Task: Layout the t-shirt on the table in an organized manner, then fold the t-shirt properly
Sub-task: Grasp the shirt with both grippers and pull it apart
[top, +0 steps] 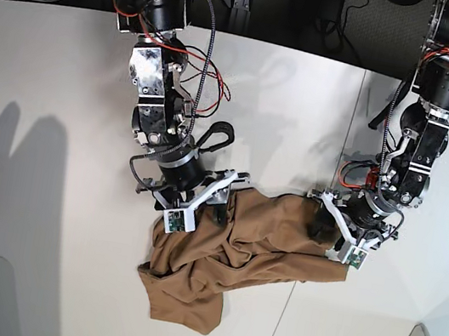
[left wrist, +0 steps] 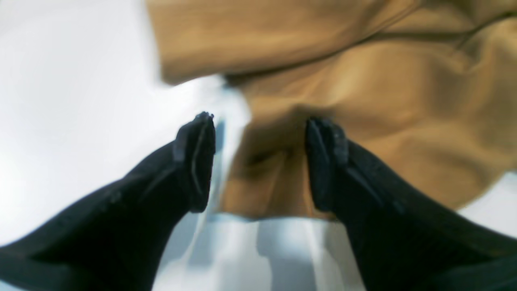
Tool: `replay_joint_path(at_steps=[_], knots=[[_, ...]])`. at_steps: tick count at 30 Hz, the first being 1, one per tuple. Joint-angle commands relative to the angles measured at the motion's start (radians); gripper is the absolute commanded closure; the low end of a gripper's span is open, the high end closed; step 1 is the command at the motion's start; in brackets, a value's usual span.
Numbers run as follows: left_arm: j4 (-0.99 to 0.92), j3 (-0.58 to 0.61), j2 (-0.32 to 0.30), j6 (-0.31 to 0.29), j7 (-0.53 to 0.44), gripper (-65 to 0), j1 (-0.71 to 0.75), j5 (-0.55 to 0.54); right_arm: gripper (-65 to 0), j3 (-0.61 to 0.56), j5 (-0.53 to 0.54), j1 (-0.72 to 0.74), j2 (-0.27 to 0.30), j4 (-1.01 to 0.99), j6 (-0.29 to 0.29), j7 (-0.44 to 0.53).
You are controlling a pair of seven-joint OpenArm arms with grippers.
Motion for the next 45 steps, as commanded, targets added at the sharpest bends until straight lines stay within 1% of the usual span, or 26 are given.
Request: replay_joint_path(at_steps=[1,5,6,7,8,10,11,12,13,15,17,18,20,22,24,26,27,28,29,30,31,32,34,39,43,45], knots=[[0.006,-0.005,0.001,-0.006,-0.021,-38.4,-0.021,-0.005,-29.6,0.002,-0.009,0.034,-0.002,-0.001,-0.019,0.027],[-0.013,-0.005,0.028,-0.006,-0.021,-37.6,-0.021,-0.004,-29.5,0.001,-0.014,0.069,-0.002,-0.047,-0.016,0.027],[-0.014,-0.005,0.031,-0.006,-0.021,-35.2,-0.021,-0.004,-29.0,0.001,-0.015,0.075,-0.002,-0.056,-0.016,0.027],[-0.014,-0.005,0.033,-0.006,-0.021,-30.5,-0.020,-0.004,-25.9,0.001,-0.016,0.077,-0.002,-0.061,-0.016,0.027],[-0.014,-0.005,0.033,-0.006,-0.021,-23.7,-0.019,-0.003,-19.7,0.001,-0.015,0.077,-0.002,-0.061,-0.016,0.027],[-0.013,-0.005,0.032,-0.006,-0.021,-8.8,-0.019,-0.002,-3.2,0.001,-0.016,0.077,-0.002,-0.060,-0.016,0.026],[-0.013,-0.005,0.031,-0.006,-0.018,-2.8,-0.019,0.001,0.0,0.001,-0.021,0.077,-0.002,-0.060,-0.016,0.026],[-0.008,-0.005,0.027,-0.007,-0.004,0.0,-0.019,0.000,0.0,0.001,-0.032,0.077,-0.002,-0.056,-0.016,0.026],[0.003,-0.005,0.023,-0.015,0.018,0.0,-0.019,-0.002,0.0,0.002,-0.047,0.077,0.000,-0.048,-0.016,0.021],[0.054,-0.006,0.016,-0.085,0.063,0.0,-0.011,-0.031,0.0,0.002,-0.066,0.069,0.000,-0.014,-0.016,0.002],[0.139,-0.006,0.006,-0.146,0.068,0.0,0.021,-0.077,0.0,0.002,-0.077,0.044,0.000,0.059,-0.016,-0.056],[0.192,-0.006,0.000,-0.163,0.069,0.0,0.041,-0.099,0.0,0.002,-0.079,0.027,0.000,0.109,-0.016,-0.100],[0.291,-0.006,-0.015,-0.163,0.070,0.0,0.078,-0.129,0.0,0.002,-0.087,-0.014,0.004,0.225,-0.025,-0.186],[0.370,-0.006,-0.030,-0.164,0.093,0.0,0.103,-0.147,0.0,0.002,-0.099,-0.054,0.015,0.345,-0.035,-0.241],[0.434,-0.005,-0.040,-0.164,0.176,0.0,0.118,-0.173,0.0,0.002,-0.108,-0.096,0.042,0.460,-0.035,-0.278],[0.494,-0.006,-0.042,-0.164,0.288,0.0,0.134,-0.237,0.0,0.002,-0.131,-0.133,0.087,0.563,-0.040,-0.341],[0.524,-0.006,-0.042,-0.165,0.343,0.0,0.144,-0.271,0.0,0.002,-0.146,-0.151,0.113,0.603,-0.060,-0.378],[0.552,-0.006,-0.042,-0.184,0.384,0.0,0.154,-0.306,0.0,0.004,-0.165,-0.169,0.141,0.638,-0.086,-0.410],[0.577,-0.006,-0.042,-0.218,0.408,0.0,0.167,-0.339,0.0,0.009,-0.188,-0.187,0.167,0.663,-0.113,-0.435],[0.600,-0.006,-0.042,-0.258,0.419,0.0,0.180,-0.365,0.0,0.017,-0.216,-0.203,0.191,0.681,-0.137,-0.448],[0.622,-0.006,-0.042,-0.283,0.421,0.0,0.195,-0.387,0.0,0.031,-0.242,-0.217,0.212,0.692,-0.159,-0.453],[0.642,-0.006,-0.042,-0.295,0.421,0.0,0.206,-0.402,0.0,0.049,-0.263,-0.230,0.230,0.699,-0.180,-0.454],[0.680,-0.006,-0.042,-0.294,0.421,0.0,0.219,-0.406,0.0,0.100,-0.280,-0.248,0.252,0.710,-0.215,-0.453],[0.700,-0.048,-0.042,-0.279,0.417,0.0,0.205,-0.393,0.0,0.268,-0.244,-0.253,0.261,0.715,-0.218,-0.460],[0.700,-0.071,-0.066,-0.295,0.464,-0.5,0.214,-0.475,0.0,0.390,-0.161,-0.253,0.261,0.714,-0.218,-0.461],[0.700,-0.071,-0.076,-0.342,0.476,-7.1,0.228,-0.507,0.0,0.440,-0.108,-0.253,0.261,0.713,-0.218,-0.461]])
